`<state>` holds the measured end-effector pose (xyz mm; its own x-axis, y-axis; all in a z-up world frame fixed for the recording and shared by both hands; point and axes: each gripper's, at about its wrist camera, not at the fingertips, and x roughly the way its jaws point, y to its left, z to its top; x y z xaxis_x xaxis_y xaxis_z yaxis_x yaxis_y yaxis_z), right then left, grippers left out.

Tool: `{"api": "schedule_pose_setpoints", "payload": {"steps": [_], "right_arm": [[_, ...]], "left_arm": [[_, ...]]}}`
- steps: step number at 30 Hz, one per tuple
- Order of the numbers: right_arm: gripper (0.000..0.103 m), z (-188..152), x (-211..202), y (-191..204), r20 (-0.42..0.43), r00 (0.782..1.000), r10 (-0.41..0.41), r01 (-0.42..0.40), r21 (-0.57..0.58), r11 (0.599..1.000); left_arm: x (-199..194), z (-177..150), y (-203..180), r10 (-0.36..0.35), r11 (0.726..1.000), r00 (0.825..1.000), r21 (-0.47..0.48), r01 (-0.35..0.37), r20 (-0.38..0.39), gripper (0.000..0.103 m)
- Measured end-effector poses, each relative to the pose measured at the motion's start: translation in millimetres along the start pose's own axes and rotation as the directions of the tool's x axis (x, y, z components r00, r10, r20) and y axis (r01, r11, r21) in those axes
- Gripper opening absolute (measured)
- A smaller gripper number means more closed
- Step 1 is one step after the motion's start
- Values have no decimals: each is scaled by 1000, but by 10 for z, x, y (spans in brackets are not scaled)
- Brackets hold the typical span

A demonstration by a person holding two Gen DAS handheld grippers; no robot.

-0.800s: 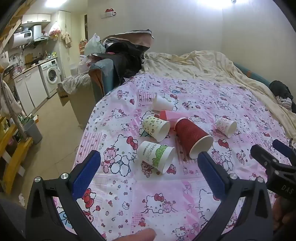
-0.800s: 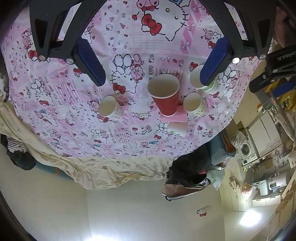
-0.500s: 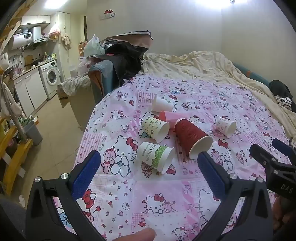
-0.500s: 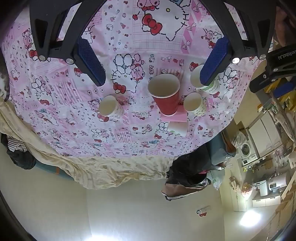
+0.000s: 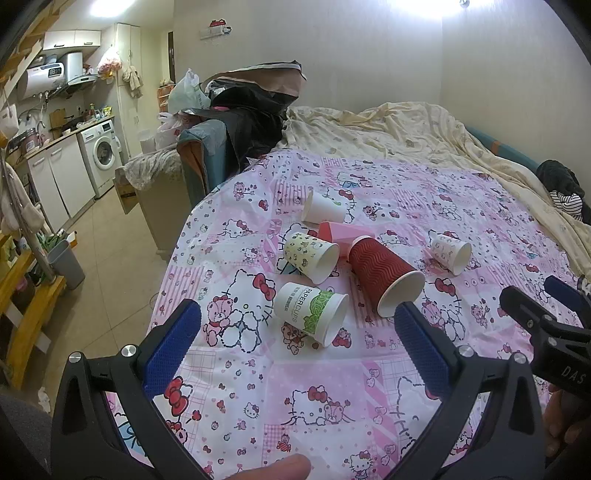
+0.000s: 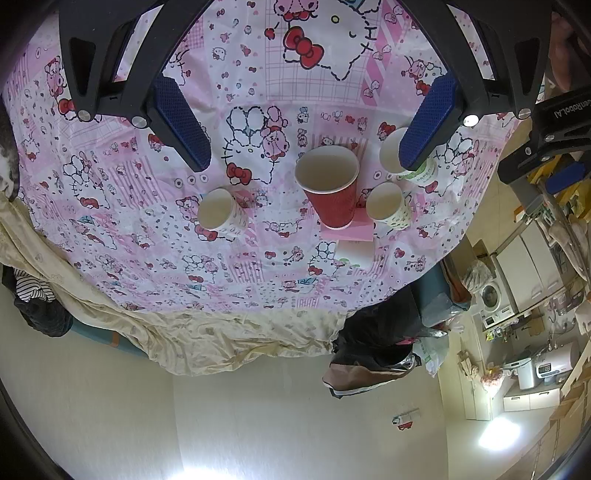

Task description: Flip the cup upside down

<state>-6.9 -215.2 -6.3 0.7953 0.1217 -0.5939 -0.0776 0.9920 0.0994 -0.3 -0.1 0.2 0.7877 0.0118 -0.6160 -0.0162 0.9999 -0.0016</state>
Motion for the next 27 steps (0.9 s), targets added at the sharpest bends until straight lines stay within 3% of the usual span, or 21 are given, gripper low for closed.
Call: {"api": "schedule_pose_setpoints", "payload": {"steps": [27], "right_arm": [[103,-5,5,3,0,1000,7,-7,9,1000]], "left_arm": [[-1,0,-3,1,1000,1000,2,-1,1,103]]}}
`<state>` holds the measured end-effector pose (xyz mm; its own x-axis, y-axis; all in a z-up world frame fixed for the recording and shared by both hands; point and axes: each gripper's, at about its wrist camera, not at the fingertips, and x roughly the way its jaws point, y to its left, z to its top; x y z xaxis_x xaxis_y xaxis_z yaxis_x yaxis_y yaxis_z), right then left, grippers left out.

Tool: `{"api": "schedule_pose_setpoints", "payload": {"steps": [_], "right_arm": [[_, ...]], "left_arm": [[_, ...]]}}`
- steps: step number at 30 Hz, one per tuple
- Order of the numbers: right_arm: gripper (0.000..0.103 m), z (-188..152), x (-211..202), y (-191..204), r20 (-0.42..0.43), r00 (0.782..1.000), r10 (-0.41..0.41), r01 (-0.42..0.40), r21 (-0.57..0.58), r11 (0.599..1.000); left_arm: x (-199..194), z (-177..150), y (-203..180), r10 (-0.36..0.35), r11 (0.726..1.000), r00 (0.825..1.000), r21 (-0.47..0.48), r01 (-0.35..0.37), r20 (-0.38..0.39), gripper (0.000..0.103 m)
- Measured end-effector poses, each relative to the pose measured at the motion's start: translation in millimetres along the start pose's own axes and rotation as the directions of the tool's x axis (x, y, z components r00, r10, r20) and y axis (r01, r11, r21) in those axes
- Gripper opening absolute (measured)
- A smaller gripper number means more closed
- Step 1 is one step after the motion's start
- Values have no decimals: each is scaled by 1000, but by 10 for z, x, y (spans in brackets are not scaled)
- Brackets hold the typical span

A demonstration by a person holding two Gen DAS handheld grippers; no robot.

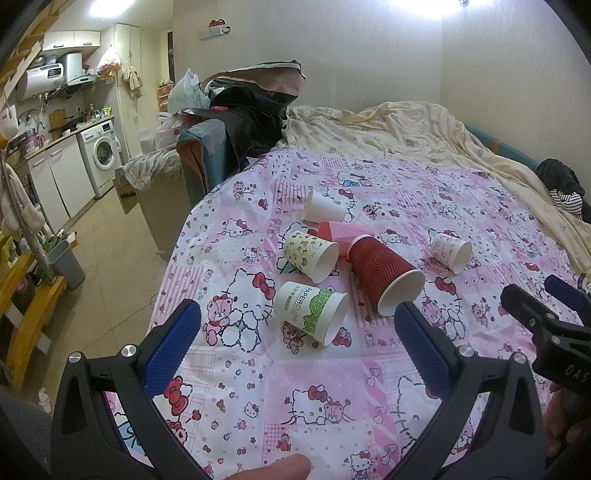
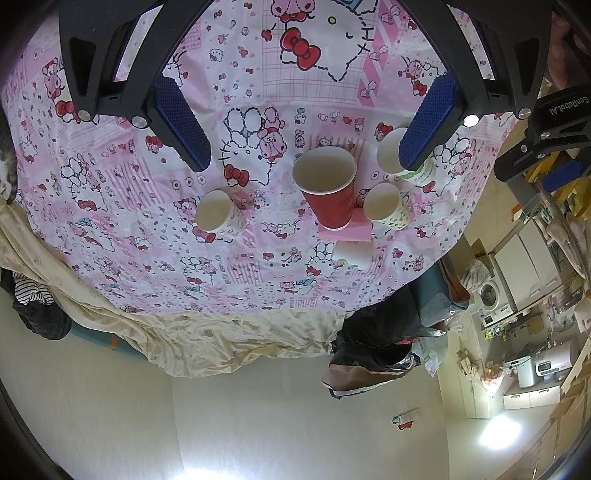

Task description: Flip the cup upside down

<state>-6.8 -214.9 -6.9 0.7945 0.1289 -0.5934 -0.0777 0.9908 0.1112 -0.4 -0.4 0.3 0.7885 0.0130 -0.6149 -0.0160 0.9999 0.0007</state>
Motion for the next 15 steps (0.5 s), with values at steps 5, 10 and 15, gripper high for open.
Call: {"api": "schedule_pose_setpoints", "payload": {"steps": [5,10,15], "right_arm": [[103,5,-3,-1,0,1000,1,-1,0,1000],[103,7,-6,-2,1,1000,1,-1,0,1000],[103,5,-6,0,0,1000,0,0,0,1000]], "left_arm": [[0,0,-1,0,1000,1000,1,0,0,103],[0,0,-1,0,1000,1000,0,0,0,103],[1,0,1,1,1000,1000,-1,-1,0,103]]}}
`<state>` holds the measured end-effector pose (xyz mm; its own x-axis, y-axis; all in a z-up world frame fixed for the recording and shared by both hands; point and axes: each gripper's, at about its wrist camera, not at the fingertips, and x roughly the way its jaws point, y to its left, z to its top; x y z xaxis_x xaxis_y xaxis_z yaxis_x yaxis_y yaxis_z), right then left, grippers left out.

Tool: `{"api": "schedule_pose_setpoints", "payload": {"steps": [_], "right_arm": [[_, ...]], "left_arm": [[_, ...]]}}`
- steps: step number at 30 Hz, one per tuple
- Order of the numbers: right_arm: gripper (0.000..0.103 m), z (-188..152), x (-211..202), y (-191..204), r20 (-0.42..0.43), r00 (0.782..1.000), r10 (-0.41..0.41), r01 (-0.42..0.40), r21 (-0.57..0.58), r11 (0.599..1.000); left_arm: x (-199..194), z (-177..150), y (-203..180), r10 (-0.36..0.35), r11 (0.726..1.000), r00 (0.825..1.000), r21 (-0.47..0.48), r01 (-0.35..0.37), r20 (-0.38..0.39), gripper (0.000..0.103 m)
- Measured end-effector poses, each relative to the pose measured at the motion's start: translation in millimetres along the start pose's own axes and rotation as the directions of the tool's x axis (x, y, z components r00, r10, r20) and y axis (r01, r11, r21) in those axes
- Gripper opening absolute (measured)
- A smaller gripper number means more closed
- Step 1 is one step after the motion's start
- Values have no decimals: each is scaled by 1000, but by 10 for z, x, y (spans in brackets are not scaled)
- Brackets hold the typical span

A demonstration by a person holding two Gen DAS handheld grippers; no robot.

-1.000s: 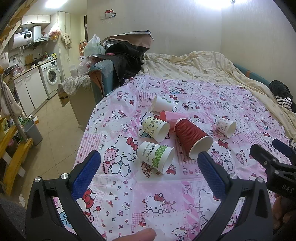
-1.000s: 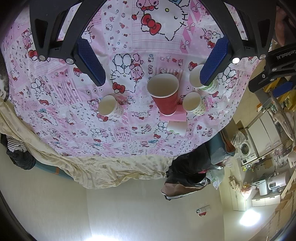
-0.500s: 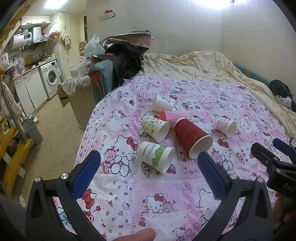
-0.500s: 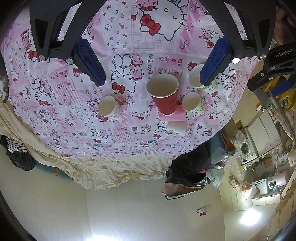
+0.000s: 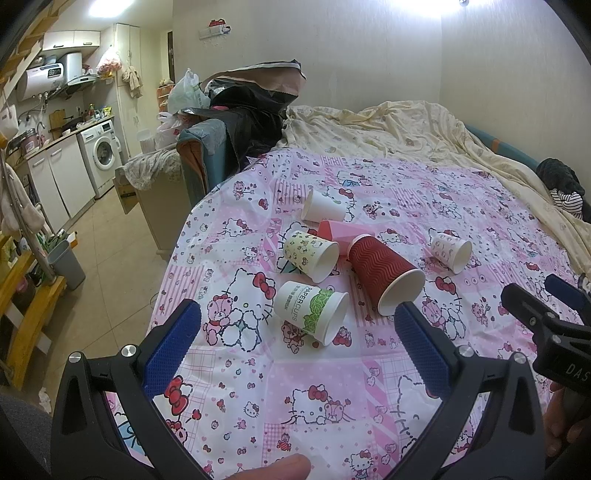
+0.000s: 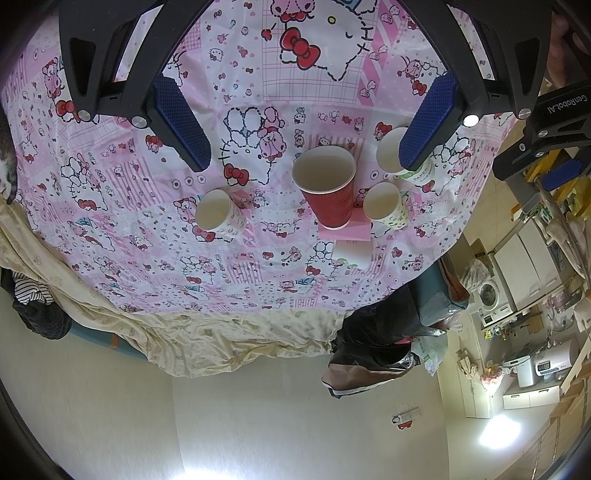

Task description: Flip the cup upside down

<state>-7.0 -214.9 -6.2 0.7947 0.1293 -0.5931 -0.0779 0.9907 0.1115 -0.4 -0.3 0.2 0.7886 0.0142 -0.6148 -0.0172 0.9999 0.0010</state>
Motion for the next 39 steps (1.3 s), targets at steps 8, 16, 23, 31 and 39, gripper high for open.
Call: {"api": "schedule_pose_setpoints", "payload": {"steps": [8,16,23,31,39], "right_arm": [[103,0,-7,22,0,1000,-1,1,1,1000],[103,-11,-11,2,1,1000,1,-1,-4,1000],[103,-12,-10,-4,-2,1000,0,0,-2,1000],[103,-63,38,-106,-29,999,-18,19,13,1000],[103,-52,116,-277,-64,997,-43,48,68,997]], "left_arm": [[-1,-1,-3,1,1000,1000,5,-1,0,103],[2,-1,4,1,1000,1000,3,-1,-2,103],[1,-54,26,1,1000,1000,-6,-1,-26,103],[178,135,228,37,998,983,-35,-44,-182,103],[482,442,303,44,998,965,-21,-51,-260,103]]}}
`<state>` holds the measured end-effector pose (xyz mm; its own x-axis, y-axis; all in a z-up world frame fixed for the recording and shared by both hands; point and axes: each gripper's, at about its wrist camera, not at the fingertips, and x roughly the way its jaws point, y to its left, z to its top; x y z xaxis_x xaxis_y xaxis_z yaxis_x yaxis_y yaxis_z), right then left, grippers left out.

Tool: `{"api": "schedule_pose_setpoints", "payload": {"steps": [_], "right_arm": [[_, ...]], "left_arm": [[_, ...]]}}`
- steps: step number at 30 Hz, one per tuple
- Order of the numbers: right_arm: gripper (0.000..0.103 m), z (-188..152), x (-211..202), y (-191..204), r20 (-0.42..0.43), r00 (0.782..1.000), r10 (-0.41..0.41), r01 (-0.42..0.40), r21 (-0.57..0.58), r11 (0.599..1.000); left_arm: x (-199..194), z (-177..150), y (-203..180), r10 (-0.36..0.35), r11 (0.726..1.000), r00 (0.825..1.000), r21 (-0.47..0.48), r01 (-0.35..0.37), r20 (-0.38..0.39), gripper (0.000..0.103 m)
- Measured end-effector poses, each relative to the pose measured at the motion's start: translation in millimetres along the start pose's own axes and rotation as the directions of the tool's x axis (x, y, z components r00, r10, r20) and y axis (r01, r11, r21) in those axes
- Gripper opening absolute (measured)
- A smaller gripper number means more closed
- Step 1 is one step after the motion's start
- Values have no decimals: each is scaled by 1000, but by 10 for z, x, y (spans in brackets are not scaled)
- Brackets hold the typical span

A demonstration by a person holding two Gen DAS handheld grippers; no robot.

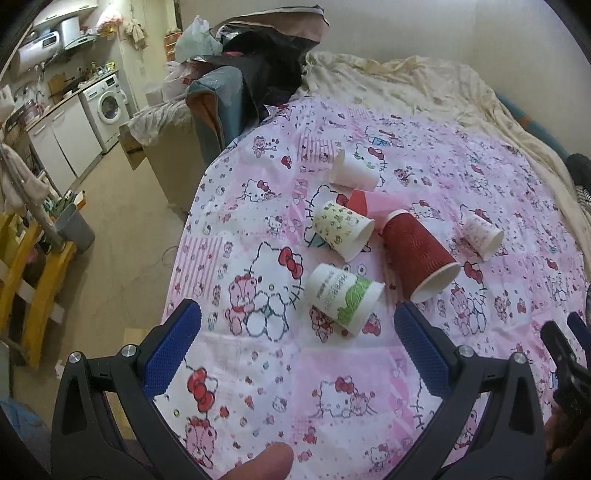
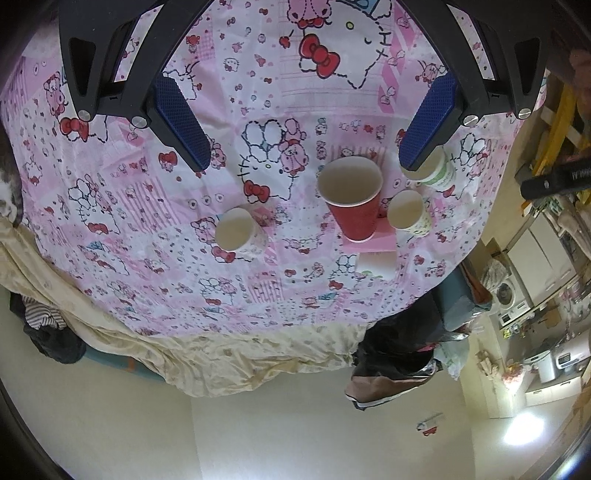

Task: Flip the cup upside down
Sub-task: 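Move the left tool to the pink hexagonal cup and close on it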

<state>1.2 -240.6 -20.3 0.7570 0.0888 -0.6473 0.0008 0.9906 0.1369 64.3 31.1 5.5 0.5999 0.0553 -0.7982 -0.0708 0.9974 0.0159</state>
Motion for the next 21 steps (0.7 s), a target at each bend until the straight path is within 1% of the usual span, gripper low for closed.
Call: {"api": "schedule_pose_setpoints", "payload": {"steps": [3,7,10,11,12,13,14,15,16,19,21], "right_arm": [[103,22,40,-74,-16,1000,-10,11,23,1000],[103,66,126,-153,-47,999,-17,19,54,998],[103,145,224,-153,-79,997,1,3,40,999],[103,192,245,-157,-82,997,1,1,28,1000],[103,242,264,-164,-82,997,7,-6,19,1000],[103,298,289,-172,-88,996,13,-12,7,1000],[103,359,335,-182,-102,995,19,-20,-9,1000],[103,406,378,-194,-115,993,29,-31,-21,999],[103,453,436,-212,-136,990,37,-42,-37,998],[103,519,570,-274,-175,984,35,-48,-69,996],[103,508,630,-328,-185,982,25,-39,-75,996]], "left_arm": [[78,150,-49,-11,999,1000,32,12,-15,103],[206,374,-146,9,996,1000,92,-8,-11,103],[347,573,-242,-23,989,999,148,29,-37,103],[437,654,-323,-50,978,996,199,63,-69,103],[525,709,-409,-83,960,990,259,110,-112,103],[658,793,-553,-107,913,979,373,166,-172,103],[739,840,-633,-96,881,975,439,177,-202,103],[850,918,-717,-72,835,971,519,183,-227,103],[935,992,-767,-51,803,972,569,178,-231,103],[1199,1162,-896,-30,709,954,666,231,-298,103],[1414,1222,-994,-18,621,933,728,291,-358,103]]}}
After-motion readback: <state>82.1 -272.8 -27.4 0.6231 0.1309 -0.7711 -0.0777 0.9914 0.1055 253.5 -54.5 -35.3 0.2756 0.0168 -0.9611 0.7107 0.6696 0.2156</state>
